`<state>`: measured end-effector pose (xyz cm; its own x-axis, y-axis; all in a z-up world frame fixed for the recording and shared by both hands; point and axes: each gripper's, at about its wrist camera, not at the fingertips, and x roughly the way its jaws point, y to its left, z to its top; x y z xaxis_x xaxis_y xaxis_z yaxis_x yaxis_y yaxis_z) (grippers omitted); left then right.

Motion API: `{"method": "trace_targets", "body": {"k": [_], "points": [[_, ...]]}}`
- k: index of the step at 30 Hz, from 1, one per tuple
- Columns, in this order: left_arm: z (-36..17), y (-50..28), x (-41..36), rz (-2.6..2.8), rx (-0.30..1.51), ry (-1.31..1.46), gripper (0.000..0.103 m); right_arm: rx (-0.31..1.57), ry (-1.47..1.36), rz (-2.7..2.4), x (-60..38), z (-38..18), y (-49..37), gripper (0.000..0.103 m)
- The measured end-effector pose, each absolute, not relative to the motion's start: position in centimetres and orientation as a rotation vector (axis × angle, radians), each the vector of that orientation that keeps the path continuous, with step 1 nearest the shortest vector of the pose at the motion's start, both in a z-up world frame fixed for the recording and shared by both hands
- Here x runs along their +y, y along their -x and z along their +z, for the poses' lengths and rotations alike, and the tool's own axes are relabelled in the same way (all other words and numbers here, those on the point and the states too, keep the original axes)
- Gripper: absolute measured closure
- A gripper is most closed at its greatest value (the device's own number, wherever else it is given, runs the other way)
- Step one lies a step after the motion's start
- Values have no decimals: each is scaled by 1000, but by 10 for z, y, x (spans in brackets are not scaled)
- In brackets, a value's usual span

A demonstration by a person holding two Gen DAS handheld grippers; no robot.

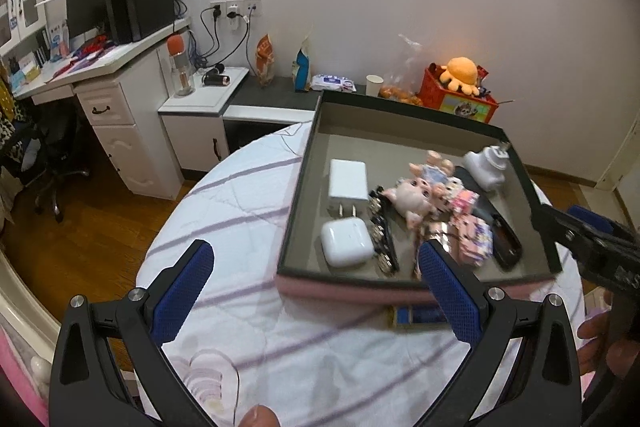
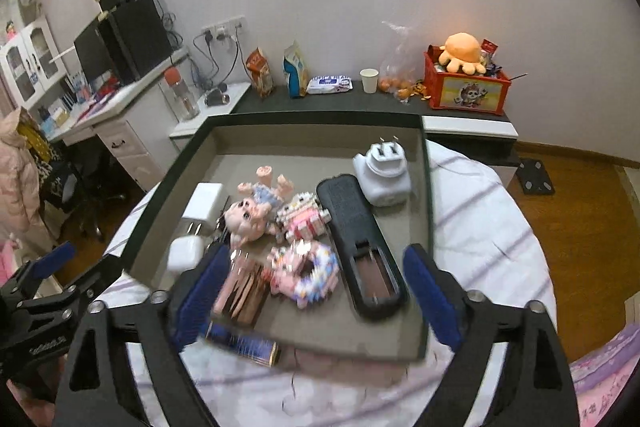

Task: Organize rigid objects
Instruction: 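Withdraw the right gripper from the box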

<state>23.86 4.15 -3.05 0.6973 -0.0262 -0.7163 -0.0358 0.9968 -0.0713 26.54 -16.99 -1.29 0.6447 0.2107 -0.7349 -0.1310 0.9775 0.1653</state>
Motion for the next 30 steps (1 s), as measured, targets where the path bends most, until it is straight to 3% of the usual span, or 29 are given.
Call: {"method": "trace_targets", "body": {"k": [15, 30], "points": [[-47, -169, 8, -52, 876, 23, 0, 942, -286, 126, -229, -61, -147, 0], [-37, -136, -4, -94, 863, 5, 0, 876, -242, 154, -214, -36, -126, 0]]}}
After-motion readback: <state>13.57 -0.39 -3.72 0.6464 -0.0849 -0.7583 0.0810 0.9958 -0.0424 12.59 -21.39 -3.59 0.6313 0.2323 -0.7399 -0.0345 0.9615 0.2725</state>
